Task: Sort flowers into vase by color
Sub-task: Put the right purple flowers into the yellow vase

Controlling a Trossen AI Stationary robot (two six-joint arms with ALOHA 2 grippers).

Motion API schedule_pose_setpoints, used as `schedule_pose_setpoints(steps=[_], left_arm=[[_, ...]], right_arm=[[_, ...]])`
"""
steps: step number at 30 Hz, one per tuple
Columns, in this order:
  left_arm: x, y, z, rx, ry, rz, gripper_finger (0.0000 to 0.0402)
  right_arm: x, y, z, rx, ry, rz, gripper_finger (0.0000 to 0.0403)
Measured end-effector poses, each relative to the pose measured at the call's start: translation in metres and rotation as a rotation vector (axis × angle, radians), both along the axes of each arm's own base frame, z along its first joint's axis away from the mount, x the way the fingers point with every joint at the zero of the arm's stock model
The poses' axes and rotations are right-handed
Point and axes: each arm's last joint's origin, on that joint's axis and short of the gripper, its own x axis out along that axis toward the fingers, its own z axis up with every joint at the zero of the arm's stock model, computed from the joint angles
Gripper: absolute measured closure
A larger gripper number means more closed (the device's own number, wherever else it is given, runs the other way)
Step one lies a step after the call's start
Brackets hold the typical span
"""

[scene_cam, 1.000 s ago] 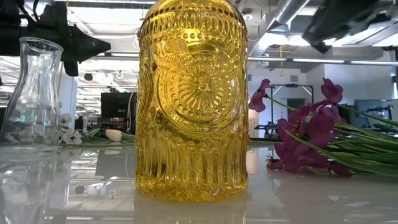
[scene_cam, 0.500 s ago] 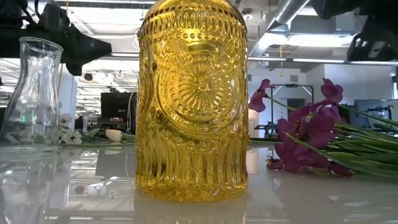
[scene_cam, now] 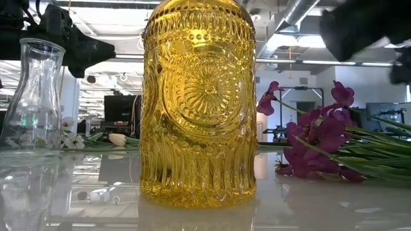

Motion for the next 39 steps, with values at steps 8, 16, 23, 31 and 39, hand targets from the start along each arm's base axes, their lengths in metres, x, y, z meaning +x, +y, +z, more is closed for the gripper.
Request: schedule_pose_setpoints(steps=[8, 16, 23, 31, 39], left_arm=[[0.000, 0.000, 0.001, 0.056, 0.013, 0.011, 0.0286], [0.000, 0.000, 0.001, 0.094, 0.029, 0.019, 0.0286], [0.000, 0.000, -0.002, 0.118, 0.068, 0.022, 0.0286], [0.001, 0.000, -0.008, 0.131, 0.138, 0.024, 0.0286], [0.001, 0.000, -0.011, 0.117, 0.167, 0.027, 0.0286]], right_arm=[[-0.005, 0.027, -0.036, -0.048, 0.063, -0.005, 0.0203], [-0.006, 0.028, -0.049, -0.098, 0.115, -0.072, 0.0316], [-0.006, 0.011, -0.015, -0.128, 0.008, -0.146, 0.0374], [-0.014, -0.022, 0.069, -0.419, -0.560, -0.245, 0.0375], [-0.008, -0.015, 0.131, -0.668, -1.123, -0.166, 0.0375]])
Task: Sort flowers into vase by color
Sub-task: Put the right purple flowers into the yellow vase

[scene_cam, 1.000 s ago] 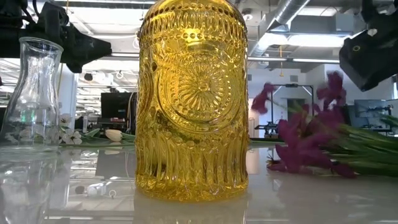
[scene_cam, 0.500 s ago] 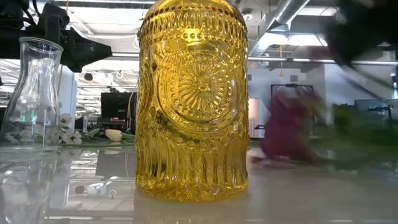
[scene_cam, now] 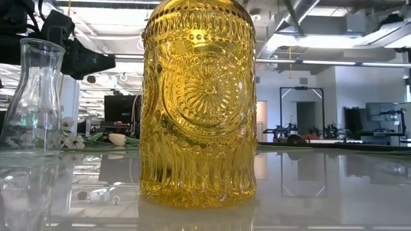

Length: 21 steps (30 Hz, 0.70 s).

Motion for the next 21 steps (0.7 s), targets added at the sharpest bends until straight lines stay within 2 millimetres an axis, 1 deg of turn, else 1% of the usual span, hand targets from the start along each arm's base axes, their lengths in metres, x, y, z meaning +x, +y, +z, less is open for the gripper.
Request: schedule_pose_setpoints(steps=[3, 6, 8, 14, 18, 21], left_arm=[[0.000, 0.000, 0.000, -0.011, -0.005, -0.001, 0.0286], [0.000, 0.000, 0.000, -0.014, -0.010, -0.001, 0.0286], [0.000, 0.000, 0.000, -0.015, -0.011, -0.001, 0.0286], [0.000, 0.000, 0.001, -0.025, -0.019, -0.001, 0.0286], [0.000, 0.000, 0.001, -0.026, -0.019, -0.001, 0.0286], [0.000, 0.000, 0.001, -0.026, -0.018, -0.001, 0.0286]], right_arm=[[0.012, 0.012, 0.010, -0.060, -0.107, 0.099, 0.0375], [0.026, 0.023, 0.009, -0.082, -0.181, 0.212, 0.0375], [0.033, 0.030, 0.006, -0.082, -0.225, 0.253, 0.0375], [0.045, 0.042, -0.013, -0.081, -0.234, 0.277, 0.0372], [0.048, 0.043, -0.015, -0.056, -0.259, 0.267, 0.0373], [0.048, 0.044, -0.018, -0.050, -0.241, 0.265, 0.0375]])
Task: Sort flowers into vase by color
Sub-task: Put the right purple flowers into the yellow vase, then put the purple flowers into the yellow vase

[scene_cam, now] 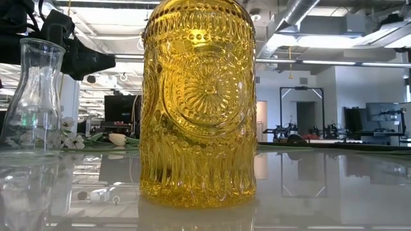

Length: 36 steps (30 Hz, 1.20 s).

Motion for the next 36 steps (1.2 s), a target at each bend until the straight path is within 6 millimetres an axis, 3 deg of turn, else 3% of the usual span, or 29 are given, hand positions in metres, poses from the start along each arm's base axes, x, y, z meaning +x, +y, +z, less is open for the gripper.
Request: schedule_pose_setpoints(steps=[6, 14, 23, 28, 36], left_arm=[[0.000, 0.000, 0.000, 0.000, 0.002, 0.000, 0.0286], [0.000, 0.000, 0.000, 0.001, 0.004, 0.000, 0.0286], [0.000, 0.000, 0.000, 0.001, 0.004, 0.000, 0.0286], [0.000, 0.000, 0.000, 0.001, 0.004, 0.000, 0.0286], [0.000, 0.000, -0.001, 0.001, 0.007, -0.007, 0.0286]], right_arm=[[-0.001, 0.003, -0.005, 0.012, 0.026, 0.002, 0.0370], [0.015, 0.008, -0.039, -0.048, 0.089, -0.015, 0.0360], [0.009, 0.005, -0.030, 0.024, 0.098, -0.007, 0.0247], [0.003, 0.001, -0.026, 0.142, 0.189, 0.089, 0.0186], [-0.020, -0.025, -0.007, 0.381, 0.454, 0.199, 0.0166]])
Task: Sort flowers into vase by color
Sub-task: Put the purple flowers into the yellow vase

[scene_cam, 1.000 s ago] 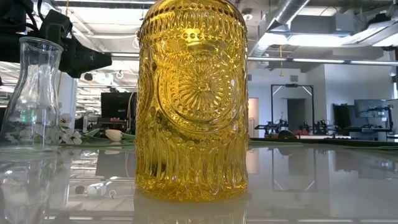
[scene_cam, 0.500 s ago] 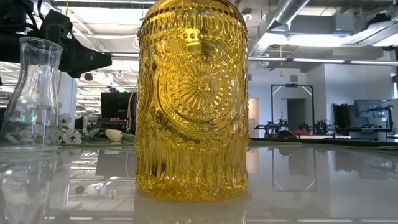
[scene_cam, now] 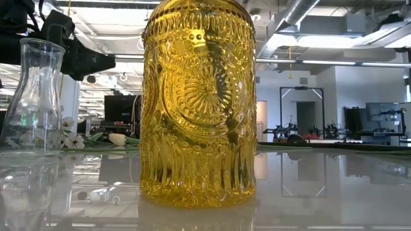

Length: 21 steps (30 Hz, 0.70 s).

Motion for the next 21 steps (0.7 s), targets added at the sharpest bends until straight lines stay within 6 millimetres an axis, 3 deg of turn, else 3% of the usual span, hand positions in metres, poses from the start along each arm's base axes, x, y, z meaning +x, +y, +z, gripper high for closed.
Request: schedule_pose_setpoints(steps=[4, 11, 18, 21], left_arm=[[0.000, 0.000, 0.000, -0.001, 0.001, -0.001, 0.0286], [-0.001, -0.001, 0.001, -0.029, 0.035, -0.030, 0.0286], [-0.009, -0.004, 0.035, -0.123, -0.025, -0.106, 0.0286], [-0.016, -0.006, 0.059, -0.173, -0.030, -0.150, 0.0286]], right_arm=[[-0.014, -0.014, 0.007, 0.105, 0.167, 0.043, 0.0173], [-0.026, -0.039, 0.008, 0.036, 0.316, 0.032, 0.0177], [-0.024, -0.069, 0.003, -0.123, 0.389, 0.043, 0.0177], [-0.019, -0.080, 0.002, -0.186, 0.377, 0.067, 0.0177]])
